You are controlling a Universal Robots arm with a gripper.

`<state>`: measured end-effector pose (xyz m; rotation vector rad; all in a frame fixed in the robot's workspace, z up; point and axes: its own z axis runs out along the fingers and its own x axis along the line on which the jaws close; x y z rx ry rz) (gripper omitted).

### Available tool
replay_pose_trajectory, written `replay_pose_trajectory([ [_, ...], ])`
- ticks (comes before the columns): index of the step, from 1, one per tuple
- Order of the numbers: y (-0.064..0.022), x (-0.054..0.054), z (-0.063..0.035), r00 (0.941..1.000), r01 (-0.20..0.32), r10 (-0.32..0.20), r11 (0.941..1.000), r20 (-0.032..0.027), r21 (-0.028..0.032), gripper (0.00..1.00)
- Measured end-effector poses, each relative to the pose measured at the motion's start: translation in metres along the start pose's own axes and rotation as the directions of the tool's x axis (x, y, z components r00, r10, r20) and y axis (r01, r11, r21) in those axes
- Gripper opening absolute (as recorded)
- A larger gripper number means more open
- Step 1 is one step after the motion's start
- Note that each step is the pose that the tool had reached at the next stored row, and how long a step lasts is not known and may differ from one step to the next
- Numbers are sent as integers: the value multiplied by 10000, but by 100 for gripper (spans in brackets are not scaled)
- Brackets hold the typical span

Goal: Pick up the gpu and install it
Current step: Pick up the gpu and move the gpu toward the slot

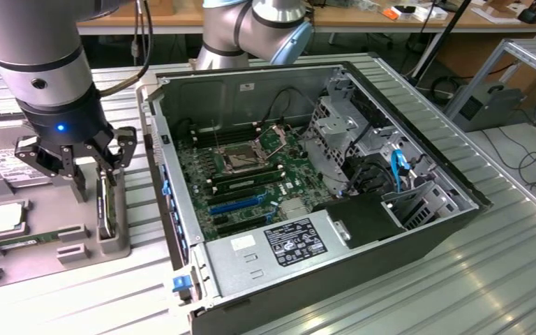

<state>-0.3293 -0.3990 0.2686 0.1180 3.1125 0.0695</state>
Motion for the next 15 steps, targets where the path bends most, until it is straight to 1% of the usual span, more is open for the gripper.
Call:
replay_pose_trajectory([
  [2,-1,-7,26,10000,0,0,10000,1,1,48],
  [4,-1,-23,73,10000,0,0,10000,0,1,48],
  [10,-4,-30,135,10000,2,-2,10000,0,1,48],
  [14,-7,-32,215,10000,5,-5,10000,0,4,48],
  [15,-7,-35,223,10000,7,-7,10000,-1,6,48],
])
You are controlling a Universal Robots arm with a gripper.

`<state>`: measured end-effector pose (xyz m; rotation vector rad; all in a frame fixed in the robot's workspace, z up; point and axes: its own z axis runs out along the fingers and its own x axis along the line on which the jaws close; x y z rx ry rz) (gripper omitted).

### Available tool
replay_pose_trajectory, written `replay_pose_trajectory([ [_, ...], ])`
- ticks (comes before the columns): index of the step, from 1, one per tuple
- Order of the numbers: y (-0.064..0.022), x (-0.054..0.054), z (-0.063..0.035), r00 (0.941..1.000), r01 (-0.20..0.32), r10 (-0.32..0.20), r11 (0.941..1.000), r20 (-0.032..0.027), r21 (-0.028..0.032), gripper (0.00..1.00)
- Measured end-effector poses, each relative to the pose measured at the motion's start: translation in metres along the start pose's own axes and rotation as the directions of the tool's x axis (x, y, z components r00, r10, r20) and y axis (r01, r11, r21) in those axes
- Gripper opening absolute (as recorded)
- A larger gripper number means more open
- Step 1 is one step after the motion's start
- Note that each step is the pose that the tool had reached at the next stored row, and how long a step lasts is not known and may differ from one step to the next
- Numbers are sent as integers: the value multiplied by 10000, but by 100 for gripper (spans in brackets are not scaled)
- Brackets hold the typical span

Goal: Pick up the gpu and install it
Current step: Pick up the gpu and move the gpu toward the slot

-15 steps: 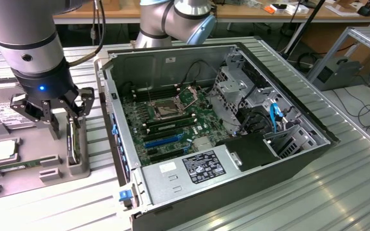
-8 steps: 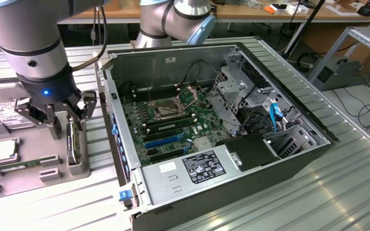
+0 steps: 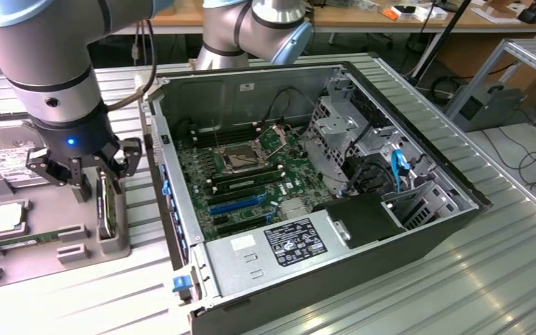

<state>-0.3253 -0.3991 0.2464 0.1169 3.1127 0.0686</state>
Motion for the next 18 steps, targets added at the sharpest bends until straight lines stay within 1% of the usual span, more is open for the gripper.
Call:
replay_pose_trajectory([
  [7,-4,-4,93,10000,3,-3,10000,2,2,48],
  [16,-4,-3,102,10000,3,-3,10000,1,2,47],
  [17,-4,-3,102,10000,3,-3,10000,0,2,34],
  [18,-4,-3,102,10000,3,-3,10000,1,2,28],
])
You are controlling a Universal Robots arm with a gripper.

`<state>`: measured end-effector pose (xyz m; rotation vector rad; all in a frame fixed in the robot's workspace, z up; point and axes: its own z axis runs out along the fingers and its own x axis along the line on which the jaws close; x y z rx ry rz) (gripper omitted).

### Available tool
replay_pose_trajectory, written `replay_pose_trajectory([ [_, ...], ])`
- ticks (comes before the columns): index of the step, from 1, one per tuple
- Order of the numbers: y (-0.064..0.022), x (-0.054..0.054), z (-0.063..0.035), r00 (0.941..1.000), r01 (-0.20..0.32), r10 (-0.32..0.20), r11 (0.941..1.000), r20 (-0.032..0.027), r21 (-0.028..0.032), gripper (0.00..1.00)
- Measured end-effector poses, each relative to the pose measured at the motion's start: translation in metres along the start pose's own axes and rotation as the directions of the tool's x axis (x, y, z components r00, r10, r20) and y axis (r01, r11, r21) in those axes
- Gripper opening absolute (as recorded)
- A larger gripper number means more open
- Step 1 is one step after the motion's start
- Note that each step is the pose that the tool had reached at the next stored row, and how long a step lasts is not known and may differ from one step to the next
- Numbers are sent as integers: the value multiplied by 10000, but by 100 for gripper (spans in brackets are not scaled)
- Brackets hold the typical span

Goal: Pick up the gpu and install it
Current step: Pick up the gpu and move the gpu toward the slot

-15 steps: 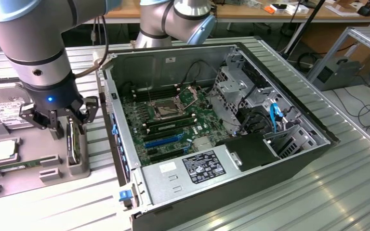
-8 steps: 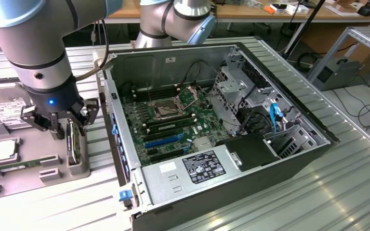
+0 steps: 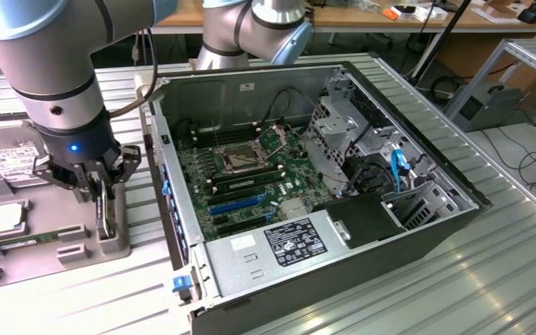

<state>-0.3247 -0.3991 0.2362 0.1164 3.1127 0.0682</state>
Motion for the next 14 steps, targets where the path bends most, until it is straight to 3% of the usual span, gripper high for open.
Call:
replay_pose_trajectory([
  [14,2,-1,-43,10000,0,0,10000,1,-1,27],
])
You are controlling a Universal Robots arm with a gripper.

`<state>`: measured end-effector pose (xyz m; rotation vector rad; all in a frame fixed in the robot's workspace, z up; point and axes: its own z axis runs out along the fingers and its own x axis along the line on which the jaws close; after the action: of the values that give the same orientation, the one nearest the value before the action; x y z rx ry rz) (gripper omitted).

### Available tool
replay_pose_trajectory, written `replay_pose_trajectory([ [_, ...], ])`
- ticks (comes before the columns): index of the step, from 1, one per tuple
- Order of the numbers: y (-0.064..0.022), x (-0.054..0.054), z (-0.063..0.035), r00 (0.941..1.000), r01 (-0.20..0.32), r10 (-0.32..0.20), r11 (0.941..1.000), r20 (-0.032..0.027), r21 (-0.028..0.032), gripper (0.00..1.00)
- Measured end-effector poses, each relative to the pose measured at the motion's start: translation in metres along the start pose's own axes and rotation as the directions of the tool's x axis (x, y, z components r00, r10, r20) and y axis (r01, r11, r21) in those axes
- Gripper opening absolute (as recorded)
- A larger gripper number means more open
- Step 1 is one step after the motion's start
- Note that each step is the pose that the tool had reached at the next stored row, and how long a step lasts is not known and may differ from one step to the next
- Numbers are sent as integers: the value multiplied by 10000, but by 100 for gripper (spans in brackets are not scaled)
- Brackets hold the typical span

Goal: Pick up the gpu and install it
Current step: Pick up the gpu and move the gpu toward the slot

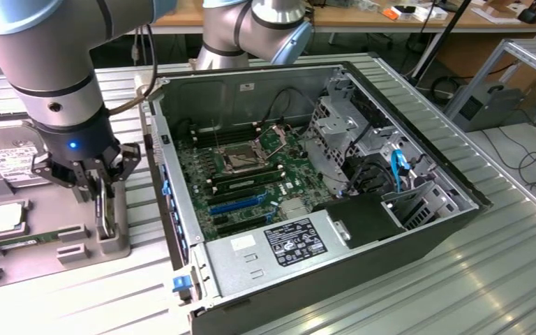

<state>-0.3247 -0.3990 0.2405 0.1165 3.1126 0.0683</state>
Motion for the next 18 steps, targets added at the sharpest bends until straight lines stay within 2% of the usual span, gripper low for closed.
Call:
replay_pose_trajectory([
  [10,6,-3,-122,10000,0,0,10000,0,0,27],
  [18,8,-5,-184,10000,0,0,10000,0,0,27],
])
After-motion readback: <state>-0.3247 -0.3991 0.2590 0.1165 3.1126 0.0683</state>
